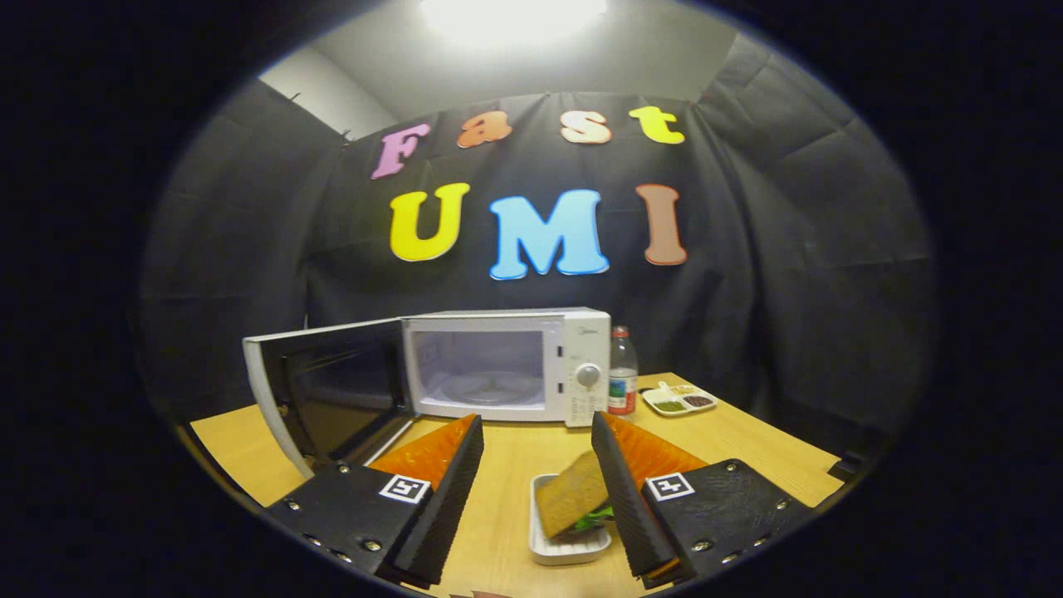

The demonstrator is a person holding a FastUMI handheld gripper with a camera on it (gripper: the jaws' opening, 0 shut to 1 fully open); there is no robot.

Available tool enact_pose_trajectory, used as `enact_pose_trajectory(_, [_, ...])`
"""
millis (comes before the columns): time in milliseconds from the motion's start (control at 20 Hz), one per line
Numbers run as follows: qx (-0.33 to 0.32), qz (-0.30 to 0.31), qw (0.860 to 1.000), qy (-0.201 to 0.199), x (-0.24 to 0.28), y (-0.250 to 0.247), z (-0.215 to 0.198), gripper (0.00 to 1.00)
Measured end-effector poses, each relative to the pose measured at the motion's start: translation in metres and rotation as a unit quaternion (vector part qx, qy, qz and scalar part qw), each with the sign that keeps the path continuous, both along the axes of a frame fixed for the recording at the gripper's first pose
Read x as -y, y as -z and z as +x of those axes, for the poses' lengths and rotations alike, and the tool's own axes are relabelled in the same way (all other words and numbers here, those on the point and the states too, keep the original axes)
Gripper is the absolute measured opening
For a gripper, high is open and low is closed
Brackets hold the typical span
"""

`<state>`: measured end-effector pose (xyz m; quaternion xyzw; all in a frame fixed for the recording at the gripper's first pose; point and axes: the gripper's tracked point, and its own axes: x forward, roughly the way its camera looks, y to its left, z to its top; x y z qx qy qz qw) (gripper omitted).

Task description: Open the microwave, put the food inside, and close the microwave door.

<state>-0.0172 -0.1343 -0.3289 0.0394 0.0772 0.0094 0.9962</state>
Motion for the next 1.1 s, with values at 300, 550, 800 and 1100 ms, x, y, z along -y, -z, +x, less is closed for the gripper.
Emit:
enact_pose_trajectory(300, [-0.052,0.094,0.994,0.032,0.047,0.061,0.011,0.84])
enact_pose_trajectory(550, [-0.089,0.160,0.983,0.013,0.038,0.093,0.021,0.74])
enact_pose_trajectory(800, [-0.116,0.219,0.969,0.004,0.034,0.098,0.026,0.38])
enact_pose_trajectory(1100, [-0.101,0.192,0.976,-0.002,0.019,0.063,0.022,0.21])
